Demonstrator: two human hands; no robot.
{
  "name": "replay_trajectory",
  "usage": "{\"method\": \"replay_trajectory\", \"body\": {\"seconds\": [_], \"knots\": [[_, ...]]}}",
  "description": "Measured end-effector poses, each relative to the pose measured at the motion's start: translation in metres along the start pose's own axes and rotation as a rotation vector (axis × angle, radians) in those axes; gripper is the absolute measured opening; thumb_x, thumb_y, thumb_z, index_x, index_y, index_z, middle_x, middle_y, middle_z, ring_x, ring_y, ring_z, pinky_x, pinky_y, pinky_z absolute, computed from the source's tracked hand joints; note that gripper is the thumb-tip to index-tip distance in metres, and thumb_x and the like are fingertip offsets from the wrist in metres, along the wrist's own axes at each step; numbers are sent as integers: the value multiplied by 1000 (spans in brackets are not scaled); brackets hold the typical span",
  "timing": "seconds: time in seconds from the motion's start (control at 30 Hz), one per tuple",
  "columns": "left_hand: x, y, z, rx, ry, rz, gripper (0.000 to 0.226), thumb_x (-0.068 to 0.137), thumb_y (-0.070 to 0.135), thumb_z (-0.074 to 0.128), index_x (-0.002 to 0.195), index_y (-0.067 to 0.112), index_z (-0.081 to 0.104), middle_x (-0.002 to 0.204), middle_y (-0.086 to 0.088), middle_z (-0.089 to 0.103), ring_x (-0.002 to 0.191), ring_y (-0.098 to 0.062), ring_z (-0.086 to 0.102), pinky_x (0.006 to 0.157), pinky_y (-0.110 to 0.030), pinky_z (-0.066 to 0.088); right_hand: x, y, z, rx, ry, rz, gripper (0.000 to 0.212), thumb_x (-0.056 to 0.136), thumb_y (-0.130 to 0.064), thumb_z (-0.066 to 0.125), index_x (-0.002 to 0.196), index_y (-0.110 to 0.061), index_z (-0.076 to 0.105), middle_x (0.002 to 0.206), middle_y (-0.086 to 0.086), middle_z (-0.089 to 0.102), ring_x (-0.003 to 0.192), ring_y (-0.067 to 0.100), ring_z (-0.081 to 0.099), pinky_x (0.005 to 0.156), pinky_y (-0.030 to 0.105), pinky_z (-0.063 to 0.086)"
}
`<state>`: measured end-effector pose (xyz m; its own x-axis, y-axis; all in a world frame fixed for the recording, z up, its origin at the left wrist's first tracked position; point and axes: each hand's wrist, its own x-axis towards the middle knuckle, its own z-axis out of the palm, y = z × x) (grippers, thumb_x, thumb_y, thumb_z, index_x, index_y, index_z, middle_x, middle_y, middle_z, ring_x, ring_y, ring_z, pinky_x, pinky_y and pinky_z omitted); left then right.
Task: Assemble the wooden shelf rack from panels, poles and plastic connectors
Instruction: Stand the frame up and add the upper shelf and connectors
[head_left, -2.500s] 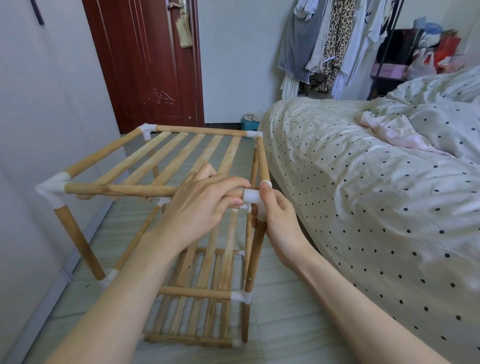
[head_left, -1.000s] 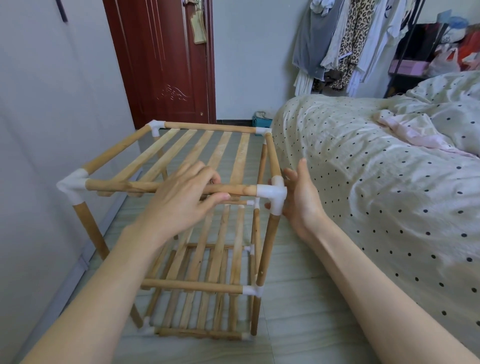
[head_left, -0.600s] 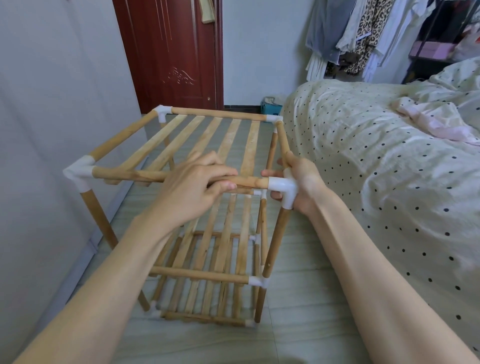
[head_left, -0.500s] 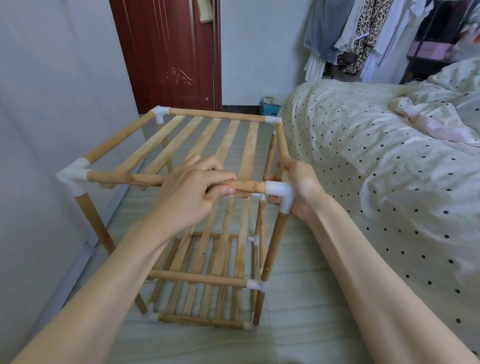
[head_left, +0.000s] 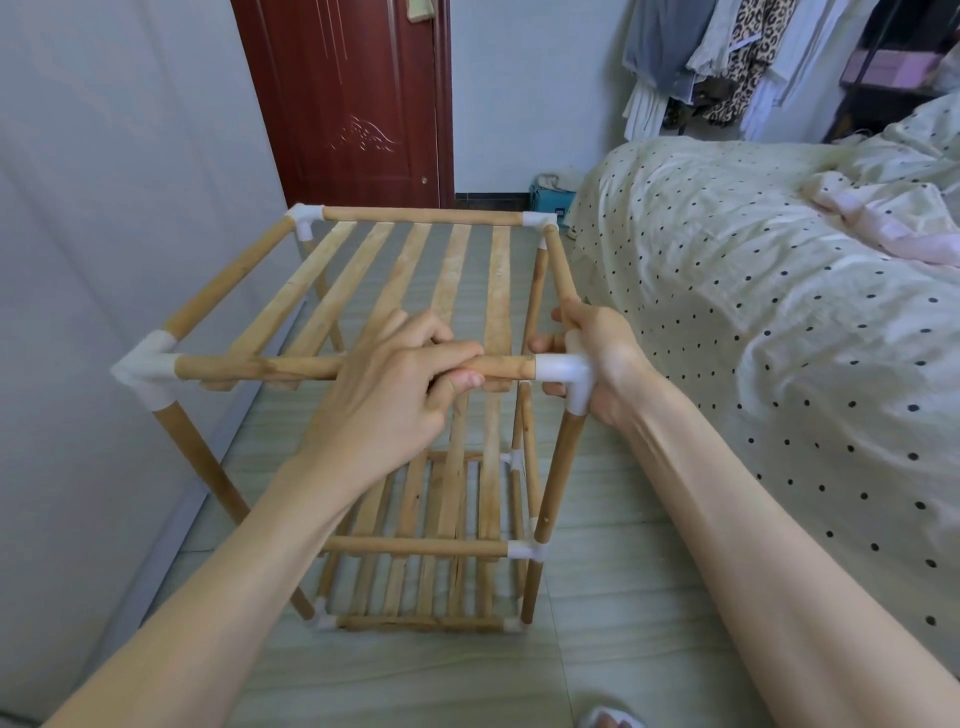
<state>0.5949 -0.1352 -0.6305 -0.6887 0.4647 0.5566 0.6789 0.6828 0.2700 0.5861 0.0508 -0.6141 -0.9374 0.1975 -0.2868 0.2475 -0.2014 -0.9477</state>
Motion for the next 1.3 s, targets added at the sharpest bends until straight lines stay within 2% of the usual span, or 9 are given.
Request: {"method": "replay_trajectory", "body": {"seconds": [0.13,0.3,0.47,0.6,0.8,0.93,1.0,1.2,1.3], "knots": [[-2,7,-5,-28,-77,20,31,87,37,53,112,25,67,87,11,49,83,-3,38,64,-20,34,-10,-3,-10,28,-74,19,21,101,-25,31,114,-11,38,55,8,54,37,18,48,35,16,35],[-8,23,-11,-4,-132,68,41,84,52,42,107,28,64,91,14,49,75,3,43,56,-12,26,-22,1,-27,34,-117,11,25,100,-28,35,111,-8,43,52,7,59,37,16,51,33,18,36],[-14,15,-18,147,-58,61,42,82,66,37,84,26,50,79,20,37,69,-1,37,54,-17,26,-20,1,-24,79,-105,42,41,99,-46,33,105,-9,49,48,5,54,35,14,49,34,17,37],[-16,19,-13,245,-15,108,45,85,61,33,82,20,51,79,12,46,79,-12,41,69,-27,27,-19,3,-23,199,-92,61,38,98,-42,38,105,-6,49,45,3,48,33,11,45,35,15,38],[-18,18,-13,258,25,30,54,82,73,31,84,23,51,77,14,49,71,-8,44,69,-27,31,-19,7,-24,217,-81,35,27,100,-29,38,106,-5,48,42,1,45,32,10,44,34,14,36],[-29,15,-10,301,178,62,47,83,63,42,75,19,57,59,10,55,53,-11,49,64,-24,37,-22,12,-21,189,-130,-16,22,98,-26,37,106,-7,45,42,1,46,34,11,42,34,14,34],[-31,13,-6,258,206,100,44,85,58,47,73,17,58,53,13,49,47,-12,52,64,-24,40,-24,14,-22,156,-150,-51,21,97,-25,37,106,-7,44,44,1,48,35,11,43,35,16,33],[-31,7,-2,217,218,182,34,89,50,51,95,25,72,55,11,56,51,-11,56,63,-23,39,-26,15,-20,186,-133,-68,21,97,-23,37,102,-7,48,45,5,54,36,14,49,37,16,38],[-29,8,-4,198,220,166,35,89,51,49,89,27,74,50,11,52,46,-12,54,62,-24,41,-27,16,-16,168,-106,-72,19,97,-22,37,101,-8,49,44,5,53,35,15,47,36,16,36]]}}
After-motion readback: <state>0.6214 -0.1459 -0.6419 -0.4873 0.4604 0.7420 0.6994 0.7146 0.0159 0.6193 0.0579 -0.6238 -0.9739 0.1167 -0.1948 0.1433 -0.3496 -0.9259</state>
